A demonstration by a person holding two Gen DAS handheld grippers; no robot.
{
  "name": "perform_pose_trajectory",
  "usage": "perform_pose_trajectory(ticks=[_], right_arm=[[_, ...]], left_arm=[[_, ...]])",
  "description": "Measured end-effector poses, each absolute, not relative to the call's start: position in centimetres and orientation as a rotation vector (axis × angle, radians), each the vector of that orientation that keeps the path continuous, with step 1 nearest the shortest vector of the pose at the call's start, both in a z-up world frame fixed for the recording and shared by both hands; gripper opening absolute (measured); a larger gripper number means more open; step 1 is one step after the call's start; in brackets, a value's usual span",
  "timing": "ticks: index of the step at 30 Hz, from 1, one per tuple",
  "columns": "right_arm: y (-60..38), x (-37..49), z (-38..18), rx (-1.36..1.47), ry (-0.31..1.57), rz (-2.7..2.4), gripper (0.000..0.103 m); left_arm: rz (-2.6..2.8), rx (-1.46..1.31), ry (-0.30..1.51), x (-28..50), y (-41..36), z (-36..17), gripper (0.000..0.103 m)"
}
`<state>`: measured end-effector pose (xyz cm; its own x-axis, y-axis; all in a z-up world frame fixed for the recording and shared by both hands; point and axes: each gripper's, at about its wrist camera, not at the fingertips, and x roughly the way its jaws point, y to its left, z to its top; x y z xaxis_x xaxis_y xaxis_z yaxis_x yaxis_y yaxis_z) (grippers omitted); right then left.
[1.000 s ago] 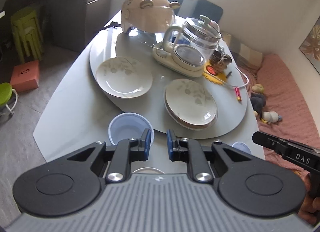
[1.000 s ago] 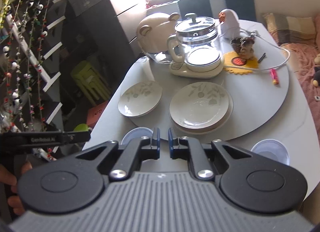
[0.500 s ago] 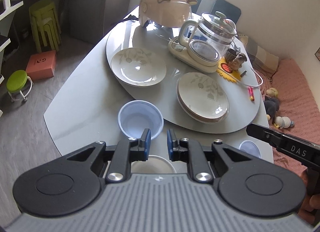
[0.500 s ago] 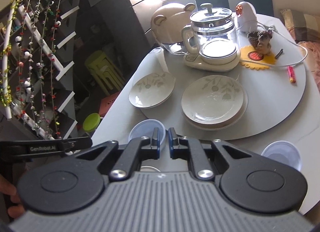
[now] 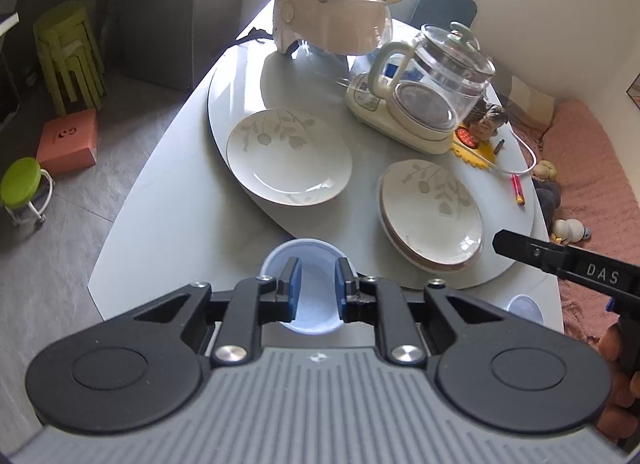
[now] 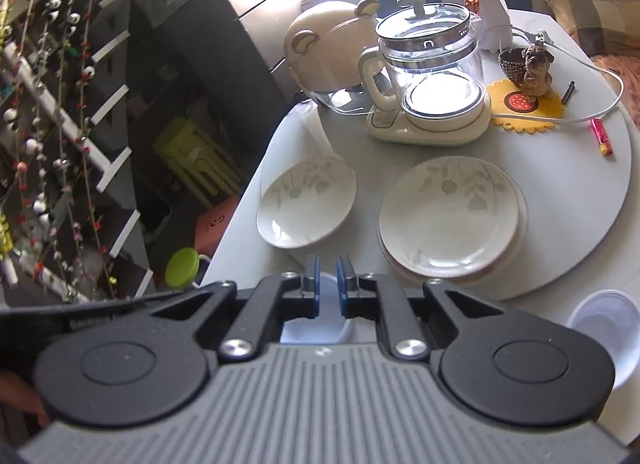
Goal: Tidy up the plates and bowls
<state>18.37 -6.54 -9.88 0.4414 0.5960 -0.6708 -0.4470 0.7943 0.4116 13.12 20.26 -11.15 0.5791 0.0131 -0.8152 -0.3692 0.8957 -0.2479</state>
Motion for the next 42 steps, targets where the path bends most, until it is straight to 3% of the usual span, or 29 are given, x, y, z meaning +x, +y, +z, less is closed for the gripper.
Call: perform_pose_trajectory(ticks=[2, 5, 8, 21, 42], right_arm=[[-5.5, 19.1, -10.3, 0.191, 0.928, 0.650, 0.026], [-4.1, 20.0, -10.9, 0.207, 0.952, 0.658, 0.042], [-2.4, 21.0, -11.8, 0.229, 0.987, 0.643, 0.050], [4.7, 25.3, -16.0, 0.207, 1.063, 0.556, 0.050], [8.6, 29.9, -23.1, 0.263, 1.202, 0.371, 0.049]], left_arm=[[0.235, -0.436, 0.941, 13.9, 21.9, -11.7, 0.042], [0.248, -0.436, 0.927, 14.8, 23.9, -12.4, 0.046], [0.249, -0.458, 0.934, 15.9, 26.3, -13.8, 0.046], [0.204, -0.510, 0.986, 23.7, 34.3, -20.7, 0.046], [0.014, -0.470, 1.075, 36.3, 39.5, -27.5, 0.045]])
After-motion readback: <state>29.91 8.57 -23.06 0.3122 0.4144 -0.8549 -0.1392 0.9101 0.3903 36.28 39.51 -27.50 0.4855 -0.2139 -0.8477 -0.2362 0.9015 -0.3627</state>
